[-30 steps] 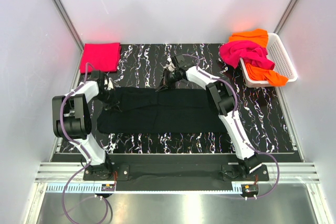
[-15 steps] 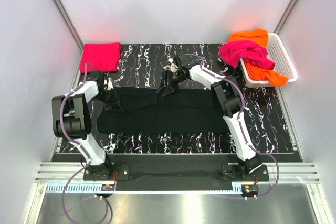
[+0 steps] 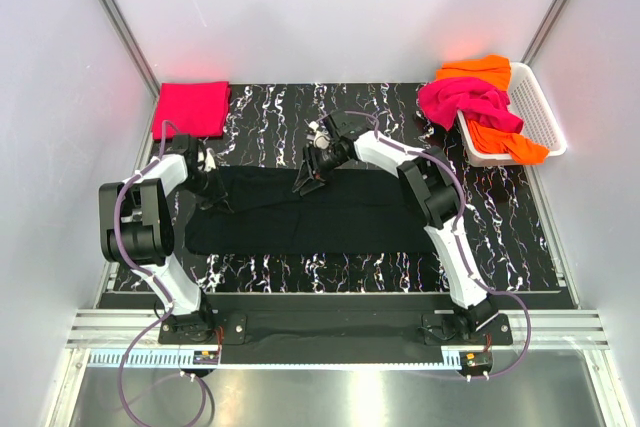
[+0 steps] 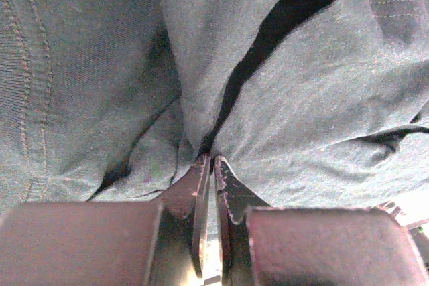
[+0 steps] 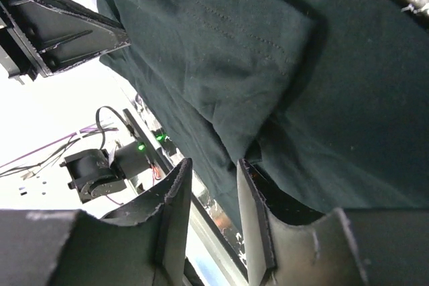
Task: Fold and stack the t-shirts
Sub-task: Fold the tshirt
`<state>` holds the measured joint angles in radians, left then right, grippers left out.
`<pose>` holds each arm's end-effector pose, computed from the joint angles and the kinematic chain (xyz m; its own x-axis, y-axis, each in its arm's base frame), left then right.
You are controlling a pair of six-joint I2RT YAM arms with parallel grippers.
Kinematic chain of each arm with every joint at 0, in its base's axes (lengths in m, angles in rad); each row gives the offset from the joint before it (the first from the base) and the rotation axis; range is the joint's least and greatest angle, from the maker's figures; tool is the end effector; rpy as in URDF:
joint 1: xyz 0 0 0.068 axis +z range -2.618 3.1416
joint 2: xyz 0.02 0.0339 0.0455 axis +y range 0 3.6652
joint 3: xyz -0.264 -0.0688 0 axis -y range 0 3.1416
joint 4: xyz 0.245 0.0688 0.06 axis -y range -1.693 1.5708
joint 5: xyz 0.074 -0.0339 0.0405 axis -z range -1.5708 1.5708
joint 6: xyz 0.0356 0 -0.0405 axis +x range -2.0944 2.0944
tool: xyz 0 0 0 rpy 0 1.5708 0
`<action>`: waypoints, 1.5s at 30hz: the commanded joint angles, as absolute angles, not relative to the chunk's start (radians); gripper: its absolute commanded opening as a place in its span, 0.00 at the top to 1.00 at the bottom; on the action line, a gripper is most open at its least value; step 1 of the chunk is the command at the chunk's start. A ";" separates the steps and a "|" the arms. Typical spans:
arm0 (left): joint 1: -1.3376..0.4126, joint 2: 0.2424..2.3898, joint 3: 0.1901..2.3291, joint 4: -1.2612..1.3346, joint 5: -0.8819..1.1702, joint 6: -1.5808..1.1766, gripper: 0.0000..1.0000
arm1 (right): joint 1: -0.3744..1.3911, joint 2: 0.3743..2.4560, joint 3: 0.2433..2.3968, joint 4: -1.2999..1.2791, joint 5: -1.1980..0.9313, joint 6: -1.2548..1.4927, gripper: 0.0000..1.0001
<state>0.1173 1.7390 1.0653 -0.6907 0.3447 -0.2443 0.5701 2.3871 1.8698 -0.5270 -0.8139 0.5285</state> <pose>0.3144 0.0249 0.1626 -0.9332 -0.3392 -0.1188 -0.2753 0.8871 -0.3705 0.4107 0.2940 0.1402 -0.9705 -0.2109 -0.1170 -0.2186 0.5642 0.7962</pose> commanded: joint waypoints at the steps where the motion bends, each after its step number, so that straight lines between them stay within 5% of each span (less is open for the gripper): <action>1: 0.123 1.723 1.086 -0.690 0.374 -0.250 0.90 | 0.575 2.402 1.890 -0.492 -0.845 0.525 0.60; 18: 0.123 1.717 1.080 -0.690 0.373 -0.245 0.92 | 0.587 2.421 1.853 -0.476 -0.828 0.525 0.66; 29: 0.126 1.721 1.081 -0.695 0.362 -0.249 0.99 | 0.592 2.434 1.844 -0.476 -0.798 0.532 0.88; 31: 0.130 1.721 1.078 -0.698 0.356 -0.249 1.00 | 0.594 2.421 1.826 -0.477 -0.785 0.529 1.00; 45: 0.163 1.718 1.078 -0.753 0.334 -0.229 1.00 | 0.571 2.355 1.764 -0.495 -0.811 0.540 1.00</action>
<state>0.1543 1.7386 1.0653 -0.7223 0.3435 -0.2440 0.5755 2.4153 1.7779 -0.4759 -0.8078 0.5465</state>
